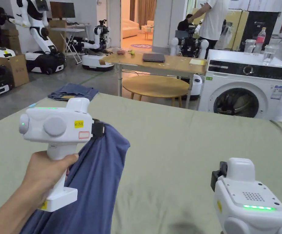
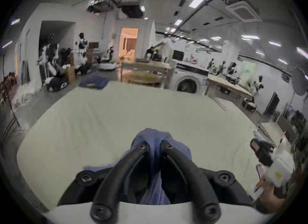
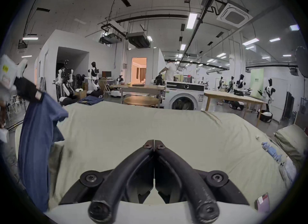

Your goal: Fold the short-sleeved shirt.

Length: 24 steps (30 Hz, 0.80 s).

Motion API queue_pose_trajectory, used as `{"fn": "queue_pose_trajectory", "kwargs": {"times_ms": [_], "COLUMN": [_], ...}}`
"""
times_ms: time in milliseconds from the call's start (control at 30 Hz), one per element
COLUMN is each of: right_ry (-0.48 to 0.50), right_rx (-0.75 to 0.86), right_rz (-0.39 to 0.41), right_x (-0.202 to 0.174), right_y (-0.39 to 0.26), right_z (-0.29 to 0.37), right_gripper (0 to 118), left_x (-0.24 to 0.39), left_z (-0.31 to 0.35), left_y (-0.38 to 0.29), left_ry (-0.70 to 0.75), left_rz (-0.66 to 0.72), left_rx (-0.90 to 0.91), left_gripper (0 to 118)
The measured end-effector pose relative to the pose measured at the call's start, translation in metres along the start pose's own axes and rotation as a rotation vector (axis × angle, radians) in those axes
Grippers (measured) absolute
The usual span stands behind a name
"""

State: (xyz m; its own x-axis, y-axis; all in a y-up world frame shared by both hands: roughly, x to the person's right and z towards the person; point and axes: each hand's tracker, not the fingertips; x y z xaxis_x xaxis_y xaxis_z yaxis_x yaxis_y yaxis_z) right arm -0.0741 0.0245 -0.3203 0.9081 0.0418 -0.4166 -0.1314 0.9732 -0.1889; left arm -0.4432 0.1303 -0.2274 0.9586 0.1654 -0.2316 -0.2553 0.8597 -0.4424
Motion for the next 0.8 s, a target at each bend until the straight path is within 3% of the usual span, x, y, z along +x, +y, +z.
{"fn": "queue_pose_trajectory", "kwargs": {"times_ms": [433, 800], "right_ry": [-0.231, -0.425], "right_rx": [0.03, 0.017], "right_rz": [-0.014, -0.03], "right_x": [0.105, 0.183], "right_y": [0.003, -0.012], "right_z": [0.054, 0.101], "right_gripper": [0, 0], "left_x": [0.227, 0.395], "left_z": [-0.055, -0.106], "left_y": [0.076, -0.003], "left_ry": [-0.367, -0.65], "left_rz": [-0.183, -0.333], "left_rx": [0.042, -0.137], "left_gripper": [5, 5]}}
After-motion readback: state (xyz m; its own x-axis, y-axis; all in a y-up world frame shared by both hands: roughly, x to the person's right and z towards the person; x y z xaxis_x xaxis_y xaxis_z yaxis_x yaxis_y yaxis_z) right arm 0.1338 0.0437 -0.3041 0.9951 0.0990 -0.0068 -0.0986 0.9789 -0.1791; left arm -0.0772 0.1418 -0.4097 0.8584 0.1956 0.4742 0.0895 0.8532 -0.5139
